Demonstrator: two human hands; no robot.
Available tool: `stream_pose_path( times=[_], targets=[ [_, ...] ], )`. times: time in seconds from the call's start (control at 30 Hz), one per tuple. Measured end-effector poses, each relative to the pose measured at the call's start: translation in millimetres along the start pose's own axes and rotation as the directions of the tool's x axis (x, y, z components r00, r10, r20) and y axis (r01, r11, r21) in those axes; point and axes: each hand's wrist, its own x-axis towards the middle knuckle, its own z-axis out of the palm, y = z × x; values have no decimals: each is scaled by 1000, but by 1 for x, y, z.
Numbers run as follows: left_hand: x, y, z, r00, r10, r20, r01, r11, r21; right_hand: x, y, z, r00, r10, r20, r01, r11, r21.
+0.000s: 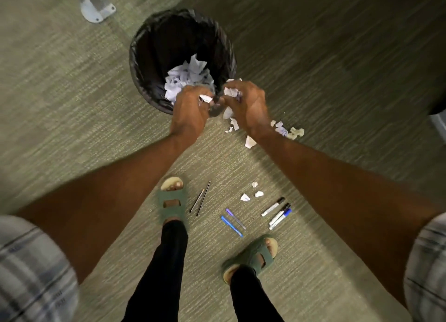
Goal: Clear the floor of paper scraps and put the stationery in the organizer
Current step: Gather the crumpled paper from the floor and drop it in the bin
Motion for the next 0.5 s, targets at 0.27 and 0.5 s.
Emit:
stream_pose_path(
  times=[0.27,0.5],
  targets=[
    [47,-25,-52,993,-45,111,44,999,10,42,-56,38,999,-14,45,18,996,-84],
    [43,-31,-71,985,-77,154,87,994,-59,41,-67,35,992,8,125,5,995,-100]
  ],
)
